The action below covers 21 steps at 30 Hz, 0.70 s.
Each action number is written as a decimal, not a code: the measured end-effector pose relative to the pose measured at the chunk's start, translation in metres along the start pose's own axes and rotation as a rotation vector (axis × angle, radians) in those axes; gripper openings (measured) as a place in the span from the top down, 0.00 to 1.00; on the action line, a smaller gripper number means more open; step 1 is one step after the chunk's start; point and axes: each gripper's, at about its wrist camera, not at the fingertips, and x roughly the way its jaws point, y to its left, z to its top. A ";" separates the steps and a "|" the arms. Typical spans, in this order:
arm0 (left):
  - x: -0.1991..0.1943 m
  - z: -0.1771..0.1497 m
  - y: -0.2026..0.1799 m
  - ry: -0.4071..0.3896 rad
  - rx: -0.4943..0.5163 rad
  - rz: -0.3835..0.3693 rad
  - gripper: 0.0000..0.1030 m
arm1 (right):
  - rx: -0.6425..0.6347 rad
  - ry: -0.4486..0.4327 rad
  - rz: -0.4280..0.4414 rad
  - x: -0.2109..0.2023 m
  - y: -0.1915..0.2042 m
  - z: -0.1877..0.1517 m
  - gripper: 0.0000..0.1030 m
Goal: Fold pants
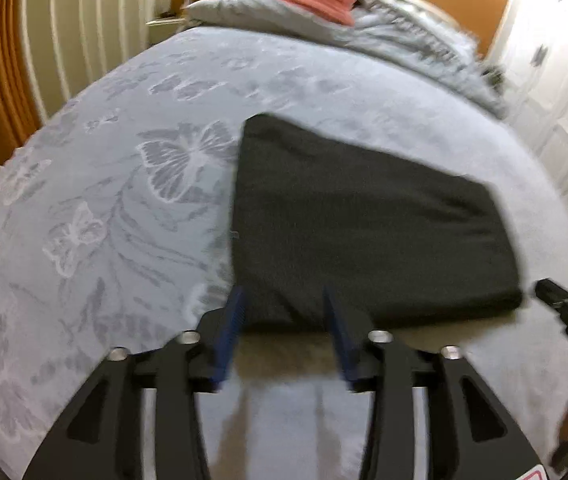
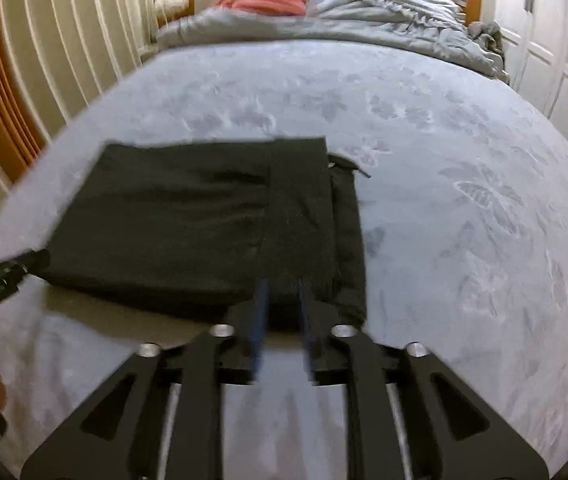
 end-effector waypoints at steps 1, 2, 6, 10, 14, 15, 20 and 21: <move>-0.012 -0.005 -0.002 -0.040 0.010 -0.018 0.25 | 0.015 -0.026 -0.006 -0.010 -0.002 -0.005 0.42; -0.026 -0.014 -0.006 -0.112 0.025 -0.010 0.24 | 0.028 -0.052 -0.014 -0.018 -0.005 -0.008 0.40; -0.053 -0.050 -0.026 -0.340 0.151 0.118 0.22 | 0.033 -0.143 -0.034 -0.032 -0.001 -0.042 0.39; -0.049 -0.085 -0.033 -0.404 0.135 0.152 0.16 | 0.031 -0.250 -0.047 -0.032 0.009 -0.071 0.13; -0.025 -0.090 -0.043 -0.341 0.192 0.193 0.16 | -0.073 -0.222 -0.137 -0.012 0.036 -0.089 0.12; -0.022 -0.089 -0.043 -0.326 0.191 0.201 0.16 | -0.076 -0.208 -0.167 -0.011 0.039 -0.090 0.12; -0.016 -0.088 -0.037 -0.292 0.148 0.247 0.16 | 0.000 -0.226 -0.173 -0.015 0.024 -0.089 0.08; -0.018 -0.090 -0.036 -0.301 0.136 0.253 0.16 | 0.009 -0.221 -0.171 -0.013 0.022 -0.089 0.08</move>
